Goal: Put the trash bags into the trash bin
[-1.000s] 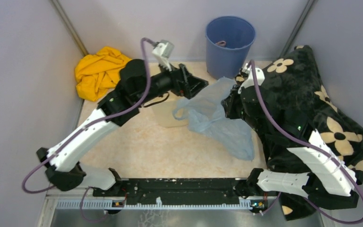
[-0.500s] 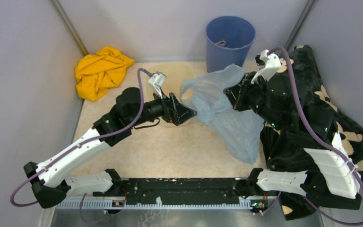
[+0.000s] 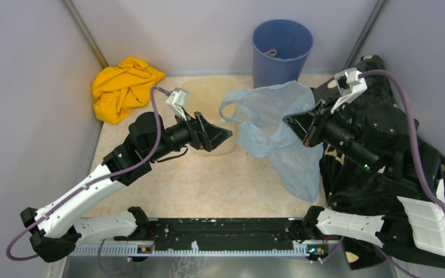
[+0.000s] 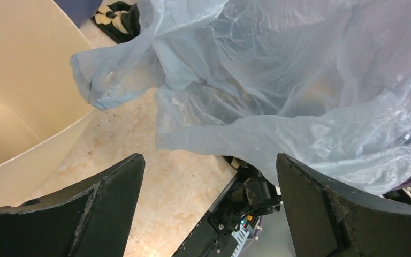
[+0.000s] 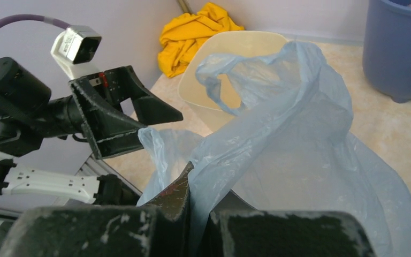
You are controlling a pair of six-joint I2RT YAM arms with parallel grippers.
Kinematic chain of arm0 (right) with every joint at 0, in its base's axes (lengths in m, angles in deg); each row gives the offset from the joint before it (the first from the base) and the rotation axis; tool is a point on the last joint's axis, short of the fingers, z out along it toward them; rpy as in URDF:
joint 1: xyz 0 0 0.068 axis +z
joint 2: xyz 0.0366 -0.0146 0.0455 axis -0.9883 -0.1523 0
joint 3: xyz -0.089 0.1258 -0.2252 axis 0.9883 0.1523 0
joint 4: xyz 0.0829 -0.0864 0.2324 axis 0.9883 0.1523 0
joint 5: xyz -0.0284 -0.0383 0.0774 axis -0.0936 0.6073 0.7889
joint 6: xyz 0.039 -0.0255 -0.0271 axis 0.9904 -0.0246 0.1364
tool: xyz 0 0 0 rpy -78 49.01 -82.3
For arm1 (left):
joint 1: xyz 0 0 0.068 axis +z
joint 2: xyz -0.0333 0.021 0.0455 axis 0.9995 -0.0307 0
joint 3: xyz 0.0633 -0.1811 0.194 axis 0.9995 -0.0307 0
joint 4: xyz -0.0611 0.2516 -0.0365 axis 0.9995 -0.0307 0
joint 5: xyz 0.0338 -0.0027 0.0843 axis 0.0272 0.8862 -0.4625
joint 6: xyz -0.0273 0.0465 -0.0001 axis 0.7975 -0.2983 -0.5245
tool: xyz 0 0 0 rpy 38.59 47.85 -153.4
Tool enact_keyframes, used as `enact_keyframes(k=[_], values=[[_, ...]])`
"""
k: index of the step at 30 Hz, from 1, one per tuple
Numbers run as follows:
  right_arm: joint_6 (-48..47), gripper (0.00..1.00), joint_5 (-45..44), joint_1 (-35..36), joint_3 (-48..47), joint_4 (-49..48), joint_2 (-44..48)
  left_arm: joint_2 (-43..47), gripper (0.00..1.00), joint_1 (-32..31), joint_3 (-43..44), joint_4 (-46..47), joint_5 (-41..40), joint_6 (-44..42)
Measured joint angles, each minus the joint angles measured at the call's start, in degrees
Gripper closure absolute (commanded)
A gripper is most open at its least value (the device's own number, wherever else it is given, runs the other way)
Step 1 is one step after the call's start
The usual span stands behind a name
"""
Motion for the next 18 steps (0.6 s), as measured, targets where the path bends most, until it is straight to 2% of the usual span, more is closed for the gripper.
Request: enact_keyframes(k=[4,18], values=[[-0.4,1.00,2.8,0.0,0.0,-0.7,1.6,-0.2,0.01,0.0,0.0,0.3,-0.2,0.2],[-0.5,1.00,12.9,0.0,0.2,-4.3,3.0,-10.6,0.01,0.0,0.3,2.4,3.4,1.2]])
